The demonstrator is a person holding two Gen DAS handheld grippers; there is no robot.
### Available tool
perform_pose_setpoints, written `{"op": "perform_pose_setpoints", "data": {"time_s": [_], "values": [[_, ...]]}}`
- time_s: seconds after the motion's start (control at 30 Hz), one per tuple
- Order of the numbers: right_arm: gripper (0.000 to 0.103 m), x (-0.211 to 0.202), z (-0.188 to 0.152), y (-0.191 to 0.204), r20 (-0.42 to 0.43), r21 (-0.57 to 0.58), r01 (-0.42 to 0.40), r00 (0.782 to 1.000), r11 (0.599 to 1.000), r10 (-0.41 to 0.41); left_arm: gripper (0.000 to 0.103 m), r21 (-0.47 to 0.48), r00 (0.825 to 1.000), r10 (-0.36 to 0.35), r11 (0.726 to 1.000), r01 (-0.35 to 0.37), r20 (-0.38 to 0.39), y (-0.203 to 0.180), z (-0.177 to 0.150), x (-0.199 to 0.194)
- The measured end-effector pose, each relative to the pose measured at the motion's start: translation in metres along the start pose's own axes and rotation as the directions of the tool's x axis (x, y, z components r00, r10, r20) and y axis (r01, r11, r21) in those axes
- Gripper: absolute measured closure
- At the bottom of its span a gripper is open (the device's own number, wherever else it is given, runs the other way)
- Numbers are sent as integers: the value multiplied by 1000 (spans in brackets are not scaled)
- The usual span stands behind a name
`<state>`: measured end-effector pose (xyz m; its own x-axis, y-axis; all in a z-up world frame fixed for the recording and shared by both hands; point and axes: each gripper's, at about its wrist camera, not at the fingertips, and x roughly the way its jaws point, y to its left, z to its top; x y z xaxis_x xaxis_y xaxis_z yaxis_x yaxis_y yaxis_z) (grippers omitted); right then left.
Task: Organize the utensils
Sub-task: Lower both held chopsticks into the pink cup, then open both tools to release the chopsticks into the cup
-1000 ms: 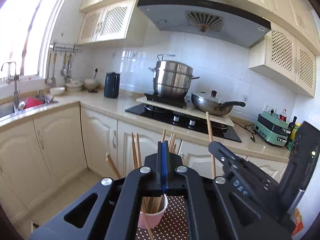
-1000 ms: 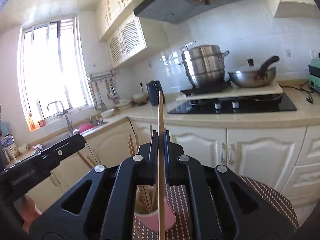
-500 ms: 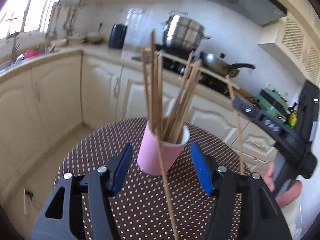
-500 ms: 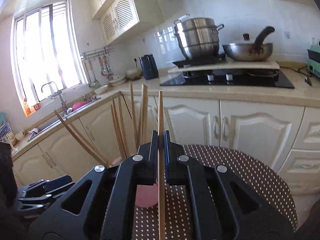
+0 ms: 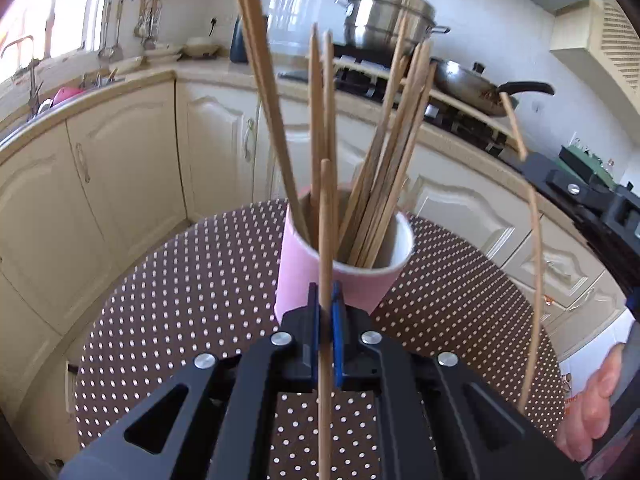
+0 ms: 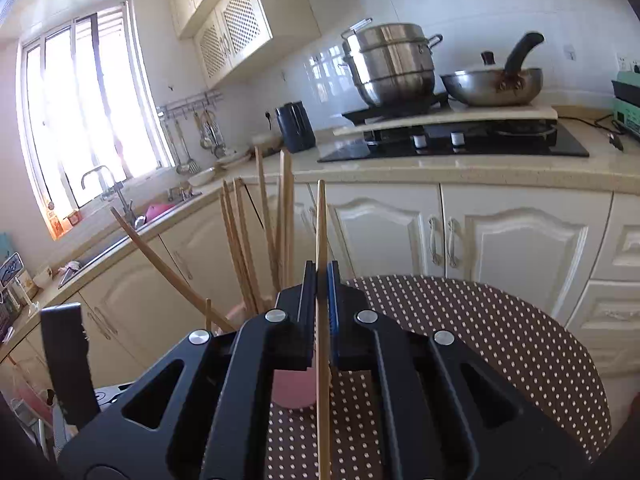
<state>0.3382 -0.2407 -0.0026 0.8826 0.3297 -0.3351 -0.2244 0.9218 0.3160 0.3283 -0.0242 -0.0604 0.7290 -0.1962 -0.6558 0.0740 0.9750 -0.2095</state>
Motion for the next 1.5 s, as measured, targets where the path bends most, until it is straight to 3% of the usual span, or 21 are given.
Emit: {"op": "perform_pose_setpoints", "data": {"time_s": [0.17, 0.23, 0.4, 0.57, 0.8, 0.93, 1.03, 1.13, 1.33, 1.47, 1.5], "values": [[97, 2, 16, 9, 57, 10, -49, 997, 999, 48, 97, 41, 991, -29, 999, 24, 133, -8, 16, -39], [97, -1, 23, 15, 103, 11, -76, 992, 997, 74, 97, 41, 977, -36, 999, 28, 208, -11, 24, -56], [97, -10, 35, 25, 257, 9, -136, 958, 991, 129, 97, 30, 909, -62, 998, 54, 412, -25, 57, -81], [97, 0, 46, 26, 368, 5, -125, 922, 992, 115, 97, -16, 817, -1, 1000, 12, 577, -32, 83, -84], [97, 32, 49, 30, 447, -32, -145, 883, 989, 144, 97, -37, 772, 50, 999, -35, 634, -33, 95, -67], [97, 53, 46, 28, 443, -51, -143, 884, 988, 151, 97, -45, 798, 35, 999, -10, 602, -22, 98, -46], [97, 63, 40, 25, 421, -50, -141, 895, 989, 149, 97, -29, 806, 54, 999, -46, 590, -17, 92, -33], [97, 71, 32, 21, 382, -43, -134, 913, 990, 141, 97, -29, 824, 26, 1000, -12, 566, -12, 84, -23], [96, 79, 18, 14, 215, -65, -120, 968, 991, 131, 97, 9, 851, 50, 998, -65, 523, -14, 65, -9], [95, 68, 9, 10, 136, -84, -105, 984, 991, 116, 96, 23, 870, 71, 995, -94, 488, -12, 51, -6], [90, 63, 8, 9, 123, -93, -92, 987, 991, 103, 96, 32, 872, 74, 994, -103, 485, -13, 47, -7]]}}
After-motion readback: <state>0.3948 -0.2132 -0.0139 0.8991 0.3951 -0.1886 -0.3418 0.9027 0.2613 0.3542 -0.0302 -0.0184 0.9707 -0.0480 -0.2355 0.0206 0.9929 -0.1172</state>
